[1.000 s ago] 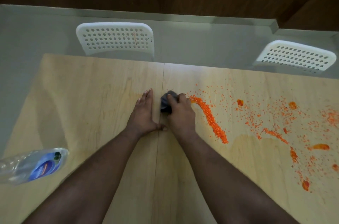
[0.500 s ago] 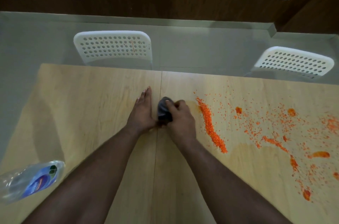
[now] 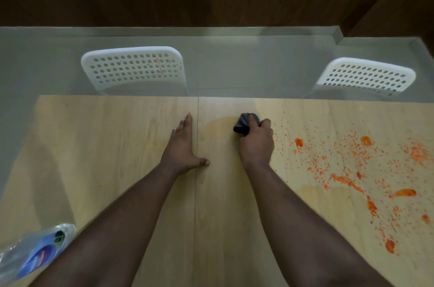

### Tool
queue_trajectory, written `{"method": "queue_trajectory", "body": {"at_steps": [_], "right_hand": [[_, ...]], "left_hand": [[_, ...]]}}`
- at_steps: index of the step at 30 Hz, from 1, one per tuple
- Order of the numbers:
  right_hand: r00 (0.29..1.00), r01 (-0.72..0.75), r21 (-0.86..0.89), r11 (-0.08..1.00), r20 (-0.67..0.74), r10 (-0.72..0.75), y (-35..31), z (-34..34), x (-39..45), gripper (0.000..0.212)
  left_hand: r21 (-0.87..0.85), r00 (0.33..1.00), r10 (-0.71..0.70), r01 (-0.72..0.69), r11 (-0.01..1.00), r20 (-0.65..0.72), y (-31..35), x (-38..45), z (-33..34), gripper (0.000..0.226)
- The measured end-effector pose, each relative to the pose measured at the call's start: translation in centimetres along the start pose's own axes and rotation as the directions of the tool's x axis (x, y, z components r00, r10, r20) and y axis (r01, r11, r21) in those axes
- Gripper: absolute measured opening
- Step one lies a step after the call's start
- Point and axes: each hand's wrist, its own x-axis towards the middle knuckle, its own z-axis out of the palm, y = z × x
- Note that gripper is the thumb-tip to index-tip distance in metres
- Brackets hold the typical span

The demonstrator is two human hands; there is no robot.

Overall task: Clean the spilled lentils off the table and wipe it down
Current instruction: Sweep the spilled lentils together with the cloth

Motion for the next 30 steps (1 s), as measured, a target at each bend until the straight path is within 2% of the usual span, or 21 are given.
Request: {"method": "queue_trajectory", "body": {"at_steps": [3,5,7,11,15,21,25,28,30], "right_hand": [[0.992,-0.103,0.065,0.993,-0.064,0.107,1.8,-0.9,0.1,0.068],[0.988,-0.106,0.103,0.989,-0.099,0.116,2.0,-1.2,-0.2,0.069],[0.995,-0.035,0.111,0.993,-0.094,0.046,1.2,-1.3,-0.6,0.071],[0.982,0.183,0.068,0.981,0.04,-0.185,-1.5,-1.2,0.0,0.076],[0.961,0.256,-0.034,0.966,0.115,-0.251,-2.5,-0.6,2.0,0.065],[1.0,0.025,-0.024,0.999,-0.014,-0.025,1.4,-1.6,4.3,0.062],[0.982,-0.157,0.089,0.984,-0.093,0.165,4.8,-2.7,4.0,0.062],[0.963,-0.195,0.202,0.96,-0.146,0.226,5.3,-3.0,3.0,0.065],[0.971,-0.149,0.234,0.961,-0.151,0.188,4.9,-3.1,2.7,0.064]], "left_hand": [[-0.012,0.999,0.037,-0.037,0.999,0.007,1.5,0.9,0.3,0.157],[-0.011,0.998,0.052,-0.052,0.999,0.017,2.5,1.5,0.8,0.156],[0.004,0.998,0.063,-0.063,0.998,0.022,3.2,2.1,1.3,0.156],[0.028,0.995,0.1,-0.101,0.994,0.024,4.3,3.7,1.6,0.145],[-0.001,0.991,0.126,-0.126,0.992,0.038,5.7,5.3,1.7,0.136],[0.069,0.996,0.066,-0.07,0.995,0.059,6.7,5.9,3.2,0.15],[0.083,0.998,0.055,-0.058,0.995,0.043,7.3,6.1,3.3,0.153],[0.084,0.998,0.045,-0.048,0.995,0.041,8.0,6.4,3.3,0.152],[0.055,0.994,0.09,-0.093,0.994,0.056,8.5,6.8,3.7,0.146]]}}
